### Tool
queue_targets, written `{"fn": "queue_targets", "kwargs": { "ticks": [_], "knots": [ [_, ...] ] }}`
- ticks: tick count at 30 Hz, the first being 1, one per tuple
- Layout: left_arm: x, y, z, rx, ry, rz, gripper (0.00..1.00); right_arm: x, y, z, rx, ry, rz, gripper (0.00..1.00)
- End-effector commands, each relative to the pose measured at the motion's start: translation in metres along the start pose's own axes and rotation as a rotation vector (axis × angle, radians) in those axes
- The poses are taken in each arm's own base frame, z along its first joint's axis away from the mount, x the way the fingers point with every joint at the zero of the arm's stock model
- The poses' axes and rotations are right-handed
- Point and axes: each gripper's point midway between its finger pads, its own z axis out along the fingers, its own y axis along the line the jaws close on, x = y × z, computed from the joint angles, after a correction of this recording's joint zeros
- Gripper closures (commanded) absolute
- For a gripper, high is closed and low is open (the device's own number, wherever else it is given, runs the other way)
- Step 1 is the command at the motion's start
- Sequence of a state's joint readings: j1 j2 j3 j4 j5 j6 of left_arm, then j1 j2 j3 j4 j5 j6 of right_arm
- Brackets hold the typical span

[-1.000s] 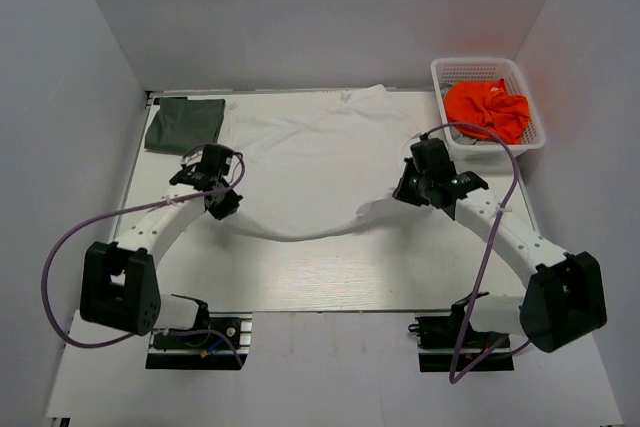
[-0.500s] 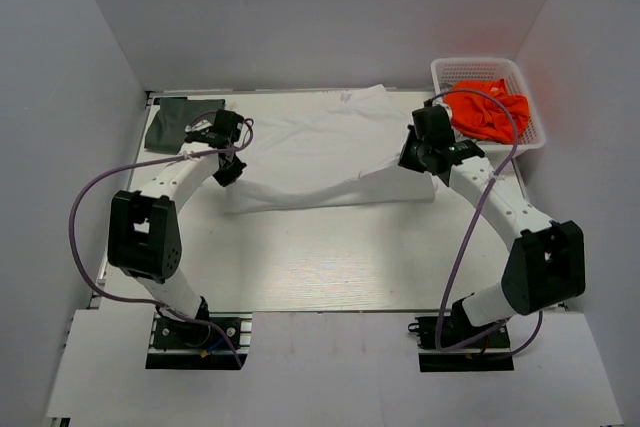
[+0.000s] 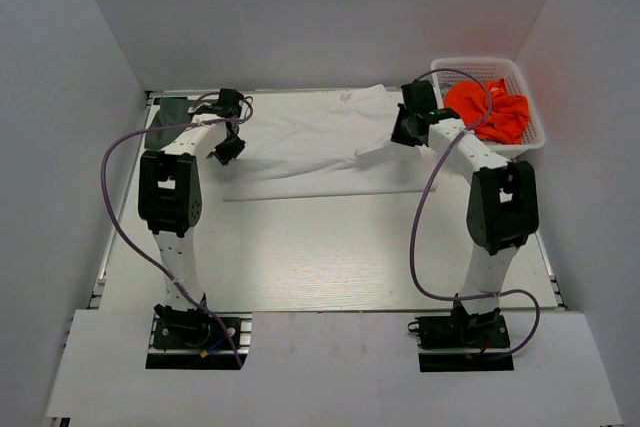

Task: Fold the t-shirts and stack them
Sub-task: Fold the flattened tshirt in 1/3 of the way

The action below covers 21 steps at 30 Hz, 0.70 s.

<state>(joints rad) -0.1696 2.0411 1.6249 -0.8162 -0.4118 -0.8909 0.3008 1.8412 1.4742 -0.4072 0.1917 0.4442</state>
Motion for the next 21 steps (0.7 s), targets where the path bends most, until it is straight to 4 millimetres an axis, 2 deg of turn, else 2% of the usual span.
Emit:
{"fn": "queue_targets", "kwargs": {
  "ticks": [1, 2, 3, 4, 5, 6, 8, 9, 10, 11, 13, 14, 15, 17, 18, 19, 21],
  "knots": [
    [-0.025, -0.009, -0.001, 0.034, -0.02, -0.048, 0.46, -0.033, -0.002, 0.011, 0.015, -0.05, -0.007, 1.0],
    [-0.023, -0.012, 0.004, 0.042, -0.013, -0.049, 0.16, -0.034, -0.003, 0.028, 0.035, -0.034, -0.001, 0.88],
    [-0.031, -0.021, -0.001, 0.076, -0.03, -0.045, 0.0, -0.038, -0.005, 0.031, 0.043, -0.035, -0.021, 0.8],
    [-0.035, -0.026, -0.005, 0.094, -0.034, -0.041, 0.0, -0.05, -0.002, 0.037, 0.037, -0.058, -0.028, 0.6],
    [-0.038, -0.026, -0.007, 0.096, -0.037, -0.031, 0.0, -0.062, 0.005, 0.035, 0.014, -0.079, -0.055, 0.46],
    [-0.041, -0.028, -0.01, 0.104, -0.043, -0.035, 0.0, -0.066, 0.01, 0.036, -0.011, -0.069, -0.072, 0.4],
    [-0.048, -0.027, -0.022, 0.126, -0.066, -0.012, 0.0, -0.06, 0.019, 0.034, -0.048, -0.047, -0.093, 0.32],
    [-0.049, -0.025, -0.026, 0.135, -0.075, -0.008, 0.0, -0.058, 0.019, 0.023, -0.06, -0.052, -0.097, 0.28],
    [-0.053, -0.027, -0.045, 0.171, -0.101, -0.005, 0.0, -0.053, 0.02, 0.02, -0.072, -0.045, -0.103, 0.23],
    [-0.049, -0.022, -0.045, 0.174, -0.105, 0.008, 0.0, -0.023, 0.016, 0.029, -0.096, 0.008, -0.108, 0.1],
    [-0.037, -0.026, -0.056, 0.244, -0.081, 0.036, 0.0, -0.025, 0.018, 0.008, -0.137, -0.031, -0.105, 0.1],
    [-0.032, -0.025, -0.06, 0.293, -0.091, 0.039, 0.0, -0.008, 0.015, 0.012, -0.152, -0.009, -0.102, 0.1],
    [-0.023, -0.028, -0.063, 0.341, -0.067, 0.05, 0.0, 0.0, 0.013, 0.007, -0.173, -0.005, -0.098, 0.1],
    [-0.006, -0.025, -0.056, 0.382, -0.045, 0.062, 0.0, 0.016, 0.009, 0.012, -0.164, 0.025, -0.091, 0.1],
    [0.002, -0.026, -0.053, 0.398, -0.02, 0.069, 0.0, 0.018, 0.007, 0.016, -0.162, 0.025, -0.084, 0.1],
    [0.007, -0.025, -0.05, 0.401, -0.008, 0.072, 0.0, 0.034, 0.007, 0.022, -0.178, 0.073, -0.081, 0.1],
    [0.024, -0.022, -0.038, 0.39, 0.021, 0.1, 0.0, 0.041, 0.005, 0.029, -0.174, 0.091, -0.065, 0.1]
  ]
}}
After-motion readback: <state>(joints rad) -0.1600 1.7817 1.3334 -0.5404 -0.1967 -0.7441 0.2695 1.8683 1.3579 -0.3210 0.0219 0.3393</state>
